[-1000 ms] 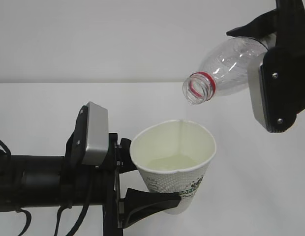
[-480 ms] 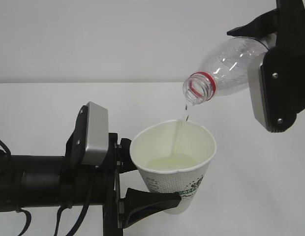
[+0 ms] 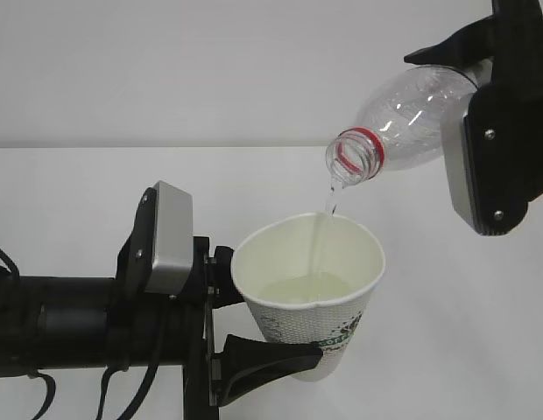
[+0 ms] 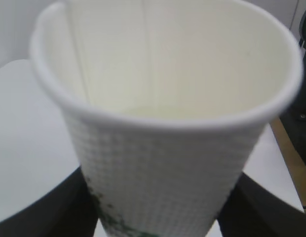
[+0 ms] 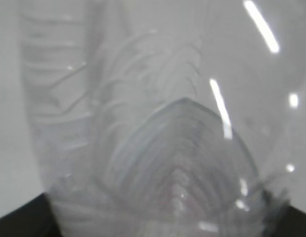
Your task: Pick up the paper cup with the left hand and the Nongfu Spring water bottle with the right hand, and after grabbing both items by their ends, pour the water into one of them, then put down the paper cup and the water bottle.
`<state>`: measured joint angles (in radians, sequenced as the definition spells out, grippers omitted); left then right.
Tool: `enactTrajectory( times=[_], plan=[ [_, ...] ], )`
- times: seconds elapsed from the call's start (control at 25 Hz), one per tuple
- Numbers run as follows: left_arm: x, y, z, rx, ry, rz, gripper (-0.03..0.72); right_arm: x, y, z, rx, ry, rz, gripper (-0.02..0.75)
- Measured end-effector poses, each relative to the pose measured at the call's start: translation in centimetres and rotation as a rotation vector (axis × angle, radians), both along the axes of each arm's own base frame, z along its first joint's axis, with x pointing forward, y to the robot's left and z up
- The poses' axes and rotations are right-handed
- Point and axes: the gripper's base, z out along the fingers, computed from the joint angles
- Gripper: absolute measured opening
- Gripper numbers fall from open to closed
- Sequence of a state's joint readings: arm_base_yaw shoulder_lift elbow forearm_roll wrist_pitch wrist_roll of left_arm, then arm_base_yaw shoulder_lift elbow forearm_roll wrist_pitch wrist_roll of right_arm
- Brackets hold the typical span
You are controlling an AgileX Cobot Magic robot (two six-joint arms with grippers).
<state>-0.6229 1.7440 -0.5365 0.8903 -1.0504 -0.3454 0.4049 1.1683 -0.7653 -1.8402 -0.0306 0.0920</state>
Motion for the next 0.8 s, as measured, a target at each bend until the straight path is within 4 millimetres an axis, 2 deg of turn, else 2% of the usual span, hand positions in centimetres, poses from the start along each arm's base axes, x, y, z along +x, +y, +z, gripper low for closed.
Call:
enactTrajectory(
  times=[0.8],
  plan=[
    [0.00,0.00,0.00,0.000,0.000,0.000,0.486,0.09,-0.17,0.05,-0.016,-0.014,-0.015,0.477]
  ],
)
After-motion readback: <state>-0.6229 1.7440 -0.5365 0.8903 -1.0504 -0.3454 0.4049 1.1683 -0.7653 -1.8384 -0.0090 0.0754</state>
